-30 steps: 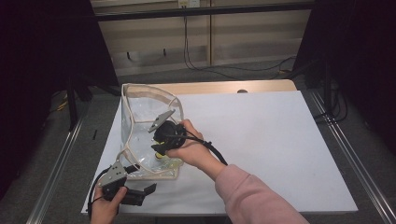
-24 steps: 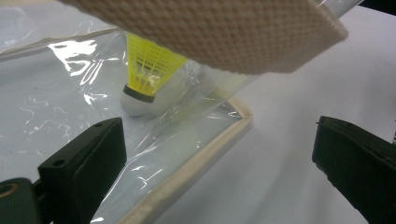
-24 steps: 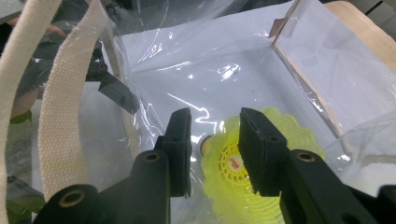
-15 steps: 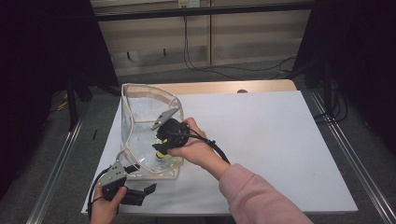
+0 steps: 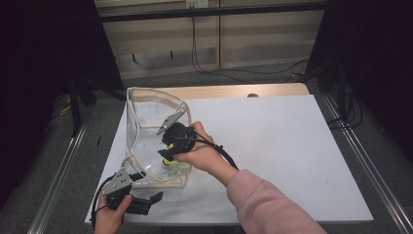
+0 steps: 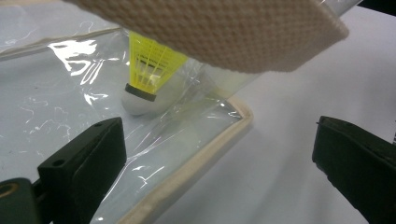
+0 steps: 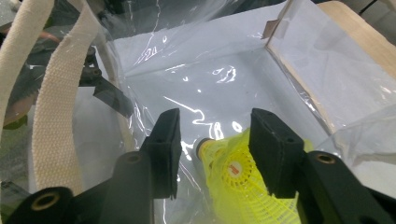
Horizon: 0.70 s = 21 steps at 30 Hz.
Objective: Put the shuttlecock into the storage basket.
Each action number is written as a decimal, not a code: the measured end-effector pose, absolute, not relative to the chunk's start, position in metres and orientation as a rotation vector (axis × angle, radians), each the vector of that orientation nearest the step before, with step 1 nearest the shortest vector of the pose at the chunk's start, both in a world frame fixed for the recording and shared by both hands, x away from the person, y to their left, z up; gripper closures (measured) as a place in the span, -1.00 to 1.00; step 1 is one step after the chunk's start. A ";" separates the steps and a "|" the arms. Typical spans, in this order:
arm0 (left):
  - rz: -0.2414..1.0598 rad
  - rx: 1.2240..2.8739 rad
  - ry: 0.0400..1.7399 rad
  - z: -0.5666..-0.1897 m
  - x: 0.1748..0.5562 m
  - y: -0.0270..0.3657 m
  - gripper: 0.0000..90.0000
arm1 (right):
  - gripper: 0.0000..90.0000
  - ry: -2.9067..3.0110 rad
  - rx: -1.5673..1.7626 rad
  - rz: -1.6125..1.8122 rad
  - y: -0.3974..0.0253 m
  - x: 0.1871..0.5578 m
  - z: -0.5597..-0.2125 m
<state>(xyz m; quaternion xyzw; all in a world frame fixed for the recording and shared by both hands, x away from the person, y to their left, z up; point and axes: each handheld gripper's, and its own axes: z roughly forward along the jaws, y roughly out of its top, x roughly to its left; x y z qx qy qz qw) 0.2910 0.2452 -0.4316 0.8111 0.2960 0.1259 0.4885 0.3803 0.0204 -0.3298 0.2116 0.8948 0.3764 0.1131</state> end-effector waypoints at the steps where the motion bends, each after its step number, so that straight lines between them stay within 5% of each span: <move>1: 0.304 1.971 0.720 -0.432 0.291 0.245 -0.94 | 0.14 2.624 0.626 1.111 0.020 0.380 -0.329; 21: 0.311 1.974 0.738 -0.432 0.289 0.247 -0.94 | -0.33 2.615 0.638 1.283 -0.018 0.369 -0.312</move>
